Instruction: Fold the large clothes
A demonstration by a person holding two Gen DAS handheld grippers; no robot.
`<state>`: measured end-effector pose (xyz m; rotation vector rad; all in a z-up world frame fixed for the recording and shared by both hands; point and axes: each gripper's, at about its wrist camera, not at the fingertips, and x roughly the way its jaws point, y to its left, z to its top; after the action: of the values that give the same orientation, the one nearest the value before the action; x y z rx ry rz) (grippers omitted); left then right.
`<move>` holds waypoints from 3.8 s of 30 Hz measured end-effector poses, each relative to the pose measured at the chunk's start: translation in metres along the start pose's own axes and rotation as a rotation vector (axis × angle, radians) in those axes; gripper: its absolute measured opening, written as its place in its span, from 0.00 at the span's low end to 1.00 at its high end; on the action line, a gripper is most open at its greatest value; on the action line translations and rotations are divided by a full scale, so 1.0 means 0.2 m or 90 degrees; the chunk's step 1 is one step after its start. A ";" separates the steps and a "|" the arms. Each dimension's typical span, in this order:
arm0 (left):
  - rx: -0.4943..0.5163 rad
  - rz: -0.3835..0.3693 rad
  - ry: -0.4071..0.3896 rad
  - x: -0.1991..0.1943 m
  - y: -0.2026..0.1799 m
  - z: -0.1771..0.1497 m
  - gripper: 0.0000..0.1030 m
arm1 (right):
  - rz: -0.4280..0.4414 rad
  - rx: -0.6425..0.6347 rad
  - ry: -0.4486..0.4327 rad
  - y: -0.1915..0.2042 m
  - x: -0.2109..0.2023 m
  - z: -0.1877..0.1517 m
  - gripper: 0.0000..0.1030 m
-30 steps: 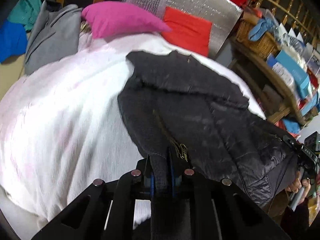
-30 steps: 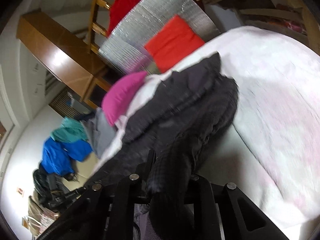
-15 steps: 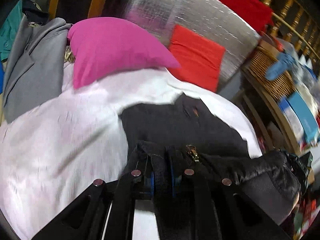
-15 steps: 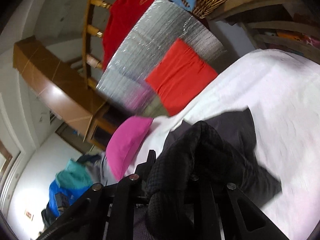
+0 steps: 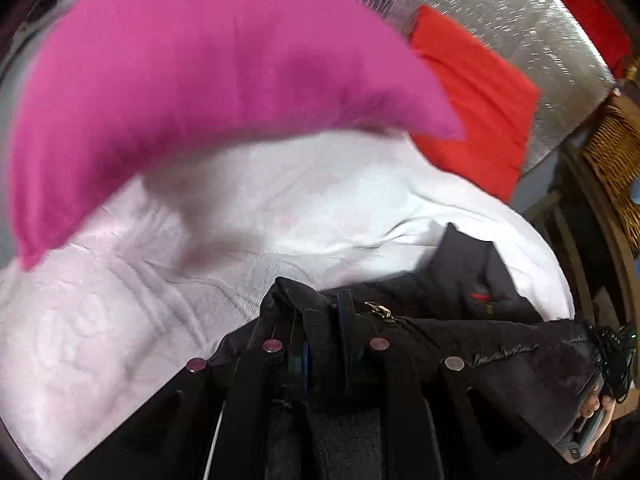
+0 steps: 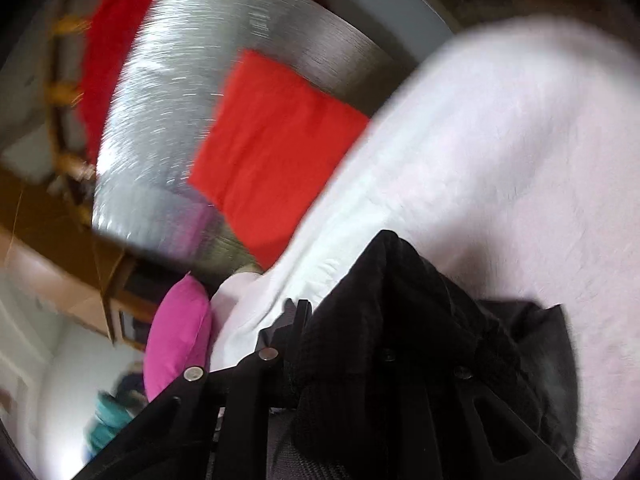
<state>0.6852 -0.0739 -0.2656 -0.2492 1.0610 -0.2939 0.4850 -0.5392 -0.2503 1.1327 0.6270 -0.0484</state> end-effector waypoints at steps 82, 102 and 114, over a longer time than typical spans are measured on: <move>-0.341 -0.185 -0.019 -0.30 0.33 -0.80 0.67 | -0.017 0.080 -0.059 -0.37 -0.43 -0.51 0.50; -0.207 -0.049 -0.007 -0.99 0.33 -1.36 0.32 | -0.029 0.015 0.013 -0.43 -1.04 -1.08 0.36; -0.124 0.026 0.033 -1.32 0.57 -1.78 0.70 | -0.084 -0.024 0.108 -0.66 -1.55 -1.32 0.77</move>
<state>0.2643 0.1052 -0.2538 -0.3954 1.1457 -0.1617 0.0661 -0.4568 -0.2808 1.0647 0.8501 -0.0539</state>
